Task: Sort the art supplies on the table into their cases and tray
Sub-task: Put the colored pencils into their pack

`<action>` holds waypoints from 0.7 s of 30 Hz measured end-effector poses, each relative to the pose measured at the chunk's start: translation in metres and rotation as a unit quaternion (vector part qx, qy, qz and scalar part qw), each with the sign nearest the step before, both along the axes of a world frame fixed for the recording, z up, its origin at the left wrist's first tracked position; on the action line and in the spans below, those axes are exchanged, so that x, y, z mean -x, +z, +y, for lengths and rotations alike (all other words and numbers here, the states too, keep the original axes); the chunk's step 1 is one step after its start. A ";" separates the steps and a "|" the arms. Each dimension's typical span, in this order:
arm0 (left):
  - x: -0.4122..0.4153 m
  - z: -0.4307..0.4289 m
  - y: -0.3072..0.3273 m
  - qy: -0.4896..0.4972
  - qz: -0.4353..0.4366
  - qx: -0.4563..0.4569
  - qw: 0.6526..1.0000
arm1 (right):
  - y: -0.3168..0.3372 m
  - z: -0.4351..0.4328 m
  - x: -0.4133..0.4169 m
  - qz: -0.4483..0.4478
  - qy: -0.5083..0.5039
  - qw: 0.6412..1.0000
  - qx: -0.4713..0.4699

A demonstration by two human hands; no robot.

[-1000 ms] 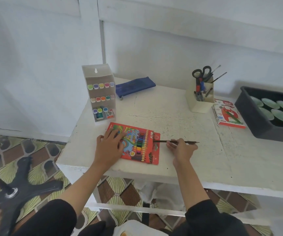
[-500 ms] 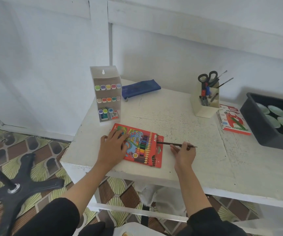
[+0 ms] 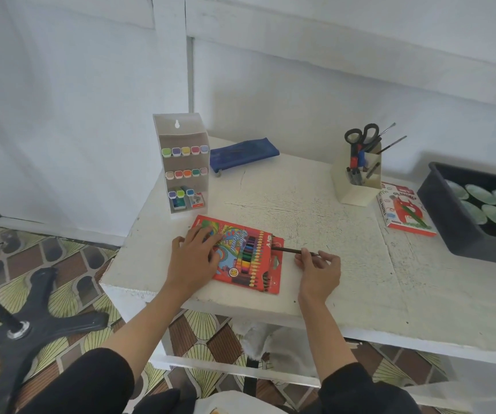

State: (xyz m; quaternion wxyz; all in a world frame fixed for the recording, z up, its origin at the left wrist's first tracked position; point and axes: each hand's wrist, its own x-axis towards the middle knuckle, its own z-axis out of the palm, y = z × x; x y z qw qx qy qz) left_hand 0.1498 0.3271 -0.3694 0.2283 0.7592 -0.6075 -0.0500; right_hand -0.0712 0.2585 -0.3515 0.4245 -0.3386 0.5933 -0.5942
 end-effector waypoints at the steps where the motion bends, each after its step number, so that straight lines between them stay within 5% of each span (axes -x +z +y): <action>1: 0.000 0.000 0.000 -0.001 0.000 -0.001 1.000 | -0.002 0.001 0.000 0.027 0.019 0.999 0.006; 14: 0.001 0.002 0.002 -0.005 0.000 0.002 1.000 | -0.005 -0.005 0.003 0.184 0.153 0.971 -0.014; 21: 0.001 0.001 0.002 -0.002 -0.002 0.001 1.000 | 0.000 -0.011 -0.014 0.376 0.187 0.903 -0.092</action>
